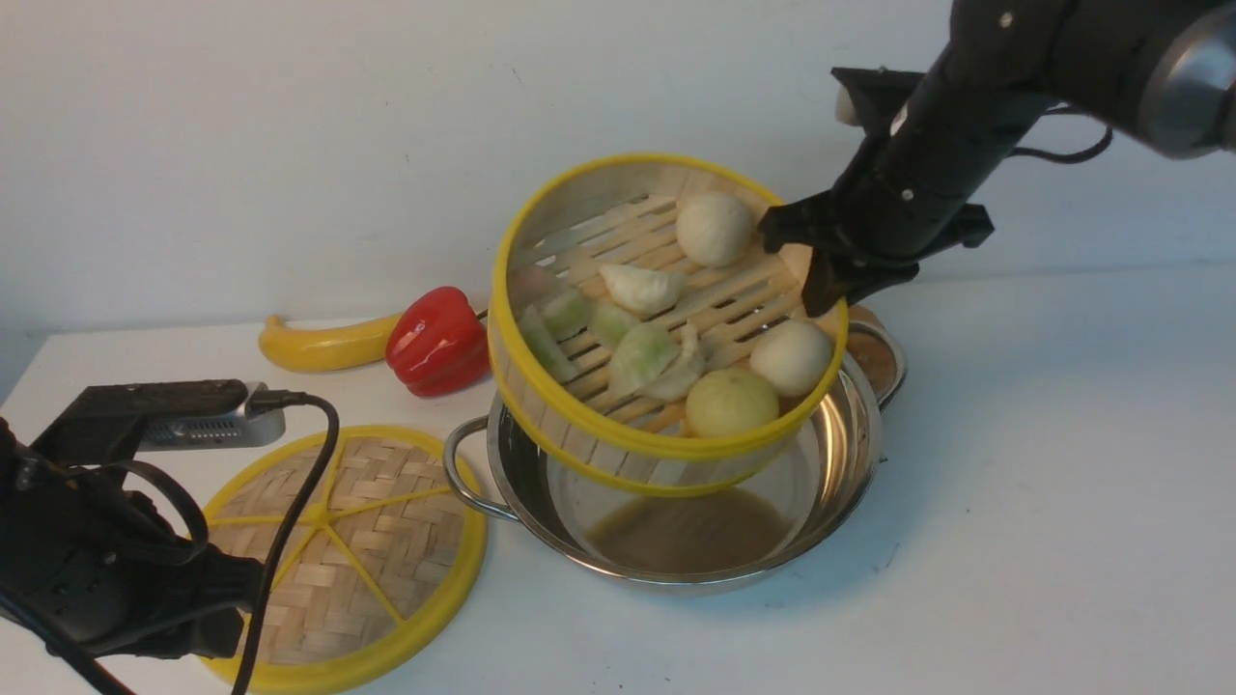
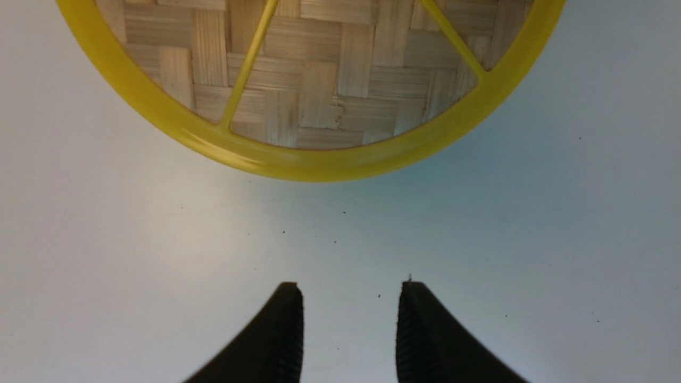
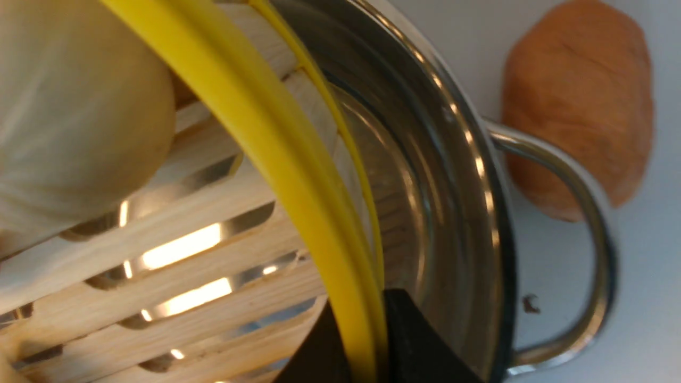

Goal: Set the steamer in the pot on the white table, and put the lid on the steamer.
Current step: 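Place the bamboo steamer basket of food into the steel pot with the right gripper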

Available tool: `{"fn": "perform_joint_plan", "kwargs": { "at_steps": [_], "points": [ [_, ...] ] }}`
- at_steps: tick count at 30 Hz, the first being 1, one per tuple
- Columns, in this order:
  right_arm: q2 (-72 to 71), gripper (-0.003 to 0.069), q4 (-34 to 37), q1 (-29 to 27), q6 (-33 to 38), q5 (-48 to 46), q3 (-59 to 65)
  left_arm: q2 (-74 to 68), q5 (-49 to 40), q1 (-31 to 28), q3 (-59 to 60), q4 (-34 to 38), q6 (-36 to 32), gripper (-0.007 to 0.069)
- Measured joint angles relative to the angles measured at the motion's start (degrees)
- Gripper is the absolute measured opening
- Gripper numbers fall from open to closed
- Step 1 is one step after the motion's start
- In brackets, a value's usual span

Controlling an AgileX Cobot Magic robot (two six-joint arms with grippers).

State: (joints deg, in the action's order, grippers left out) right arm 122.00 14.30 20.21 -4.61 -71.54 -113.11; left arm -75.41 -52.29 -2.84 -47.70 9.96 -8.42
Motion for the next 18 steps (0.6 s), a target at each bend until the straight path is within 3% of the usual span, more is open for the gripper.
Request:
{"fn": "perform_joint_plan", "kwargs": {
  "at_steps": [18],
  "points": [
    [5.48,0.0055,-5.01,0.68,-0.22,0.03,-0.73,0.00,-0.05,0.00,0.00,0.00,0.00,0.0241]
  ]
}}
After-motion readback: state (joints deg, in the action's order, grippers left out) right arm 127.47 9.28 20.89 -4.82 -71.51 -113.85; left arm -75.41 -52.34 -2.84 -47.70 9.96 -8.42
